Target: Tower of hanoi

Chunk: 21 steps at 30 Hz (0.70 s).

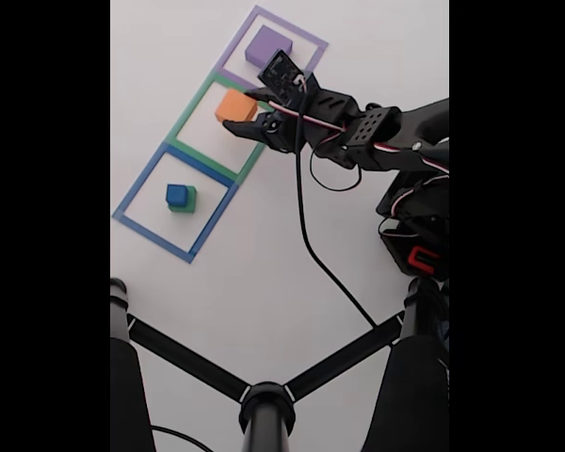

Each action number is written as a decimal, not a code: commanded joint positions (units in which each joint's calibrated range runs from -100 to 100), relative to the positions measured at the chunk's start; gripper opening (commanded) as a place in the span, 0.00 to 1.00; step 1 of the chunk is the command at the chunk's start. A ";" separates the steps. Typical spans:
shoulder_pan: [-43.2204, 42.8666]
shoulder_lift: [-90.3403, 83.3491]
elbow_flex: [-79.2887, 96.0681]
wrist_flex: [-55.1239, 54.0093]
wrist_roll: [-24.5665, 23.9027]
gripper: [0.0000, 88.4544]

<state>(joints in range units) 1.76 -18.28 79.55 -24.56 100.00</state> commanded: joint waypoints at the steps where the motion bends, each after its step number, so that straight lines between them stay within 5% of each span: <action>1: -0.58 5.94 -0.17 -9.88 0.00 0.12; 21: -3.02 23.65 -1.72 -27.20 0.00 0.13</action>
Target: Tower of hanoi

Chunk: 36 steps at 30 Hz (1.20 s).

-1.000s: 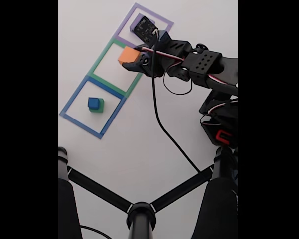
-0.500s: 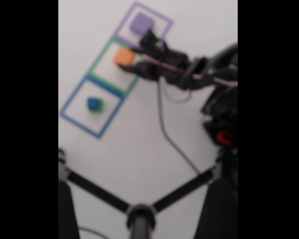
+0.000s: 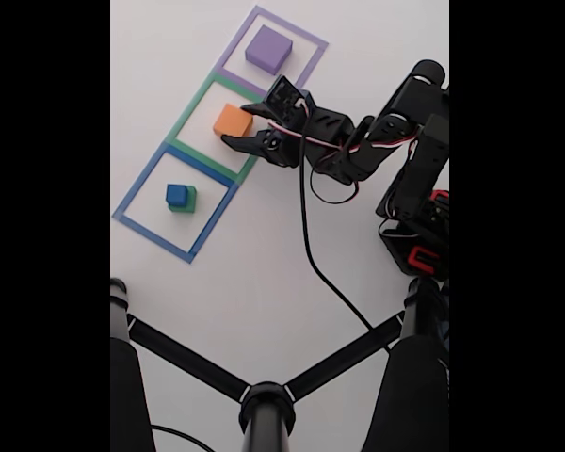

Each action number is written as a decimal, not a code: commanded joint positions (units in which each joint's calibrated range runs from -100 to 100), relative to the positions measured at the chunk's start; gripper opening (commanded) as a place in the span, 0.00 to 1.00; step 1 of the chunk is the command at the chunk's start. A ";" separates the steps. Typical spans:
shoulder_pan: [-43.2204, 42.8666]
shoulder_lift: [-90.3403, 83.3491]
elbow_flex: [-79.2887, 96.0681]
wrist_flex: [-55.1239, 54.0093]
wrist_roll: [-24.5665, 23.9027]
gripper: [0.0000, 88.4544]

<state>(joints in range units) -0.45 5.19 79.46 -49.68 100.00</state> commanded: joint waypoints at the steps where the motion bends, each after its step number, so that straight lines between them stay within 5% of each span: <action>1: -0.96 0.34 -1.72 -2.16 0.00 0.13; 25: 0.34 -0.62 -4.27 -1.51 0.00 0.31; 28: 0.41 -8.88 -4.18 7.87 0.00 0.31; 36: 0.64 -38.93 -17.08 60.81 0.00 0.12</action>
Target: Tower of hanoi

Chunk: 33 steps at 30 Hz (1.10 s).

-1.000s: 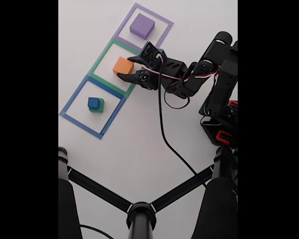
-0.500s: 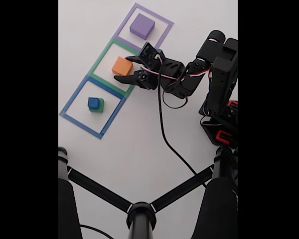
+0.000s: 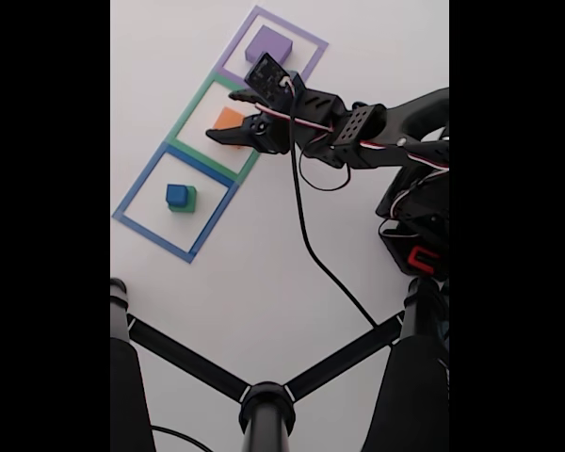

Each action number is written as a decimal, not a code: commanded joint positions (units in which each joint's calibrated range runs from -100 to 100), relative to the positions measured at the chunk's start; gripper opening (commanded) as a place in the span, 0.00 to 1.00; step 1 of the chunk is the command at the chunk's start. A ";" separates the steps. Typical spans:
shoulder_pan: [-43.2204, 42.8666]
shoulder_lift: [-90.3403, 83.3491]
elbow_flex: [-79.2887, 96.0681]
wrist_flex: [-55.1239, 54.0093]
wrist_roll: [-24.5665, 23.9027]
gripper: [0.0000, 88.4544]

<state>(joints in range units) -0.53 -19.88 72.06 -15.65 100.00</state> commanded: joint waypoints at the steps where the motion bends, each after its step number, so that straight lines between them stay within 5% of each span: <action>1: 0.80 -15.61 -12.32 32.12 0.00 0.10; 16: -0.95 -22.91 -53.84 92.02 0.00 0.02; 33: -11.40 -28.68 -71.29 110.23 0.00 0.02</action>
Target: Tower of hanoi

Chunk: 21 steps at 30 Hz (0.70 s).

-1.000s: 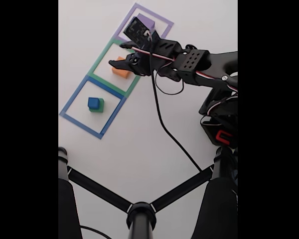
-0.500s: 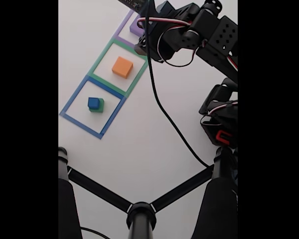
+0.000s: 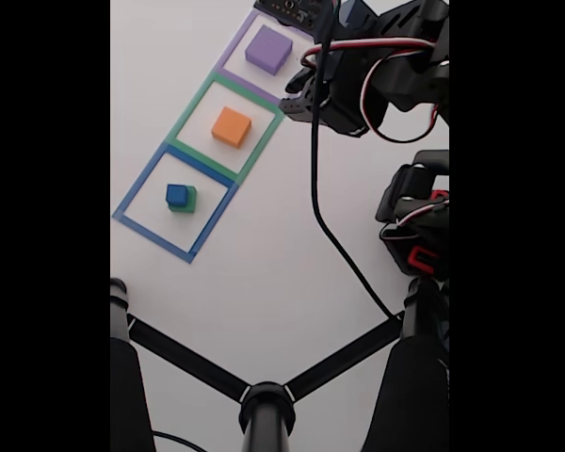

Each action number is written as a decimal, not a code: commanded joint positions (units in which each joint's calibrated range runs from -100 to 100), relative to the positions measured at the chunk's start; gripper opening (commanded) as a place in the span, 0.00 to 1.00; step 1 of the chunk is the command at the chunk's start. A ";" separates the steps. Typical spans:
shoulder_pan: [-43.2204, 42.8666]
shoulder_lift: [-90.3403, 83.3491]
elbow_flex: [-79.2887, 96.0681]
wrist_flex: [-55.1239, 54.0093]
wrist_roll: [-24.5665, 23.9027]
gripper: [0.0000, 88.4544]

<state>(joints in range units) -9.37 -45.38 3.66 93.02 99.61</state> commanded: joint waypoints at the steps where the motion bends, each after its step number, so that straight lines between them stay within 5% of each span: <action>1: -3.02 -3.74 -2.88 2.29 0.39 0.02; 8: -5.08 -6.47 -0.97 4.80 0.39 0.03; 12: -5.23 -7.35 5.20 1.24 0.39 0.13; 21: -5.76 -11.99 33.65 -27.42 0.39 0.24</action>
<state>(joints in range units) -14.37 -55.00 28.89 78.09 100.00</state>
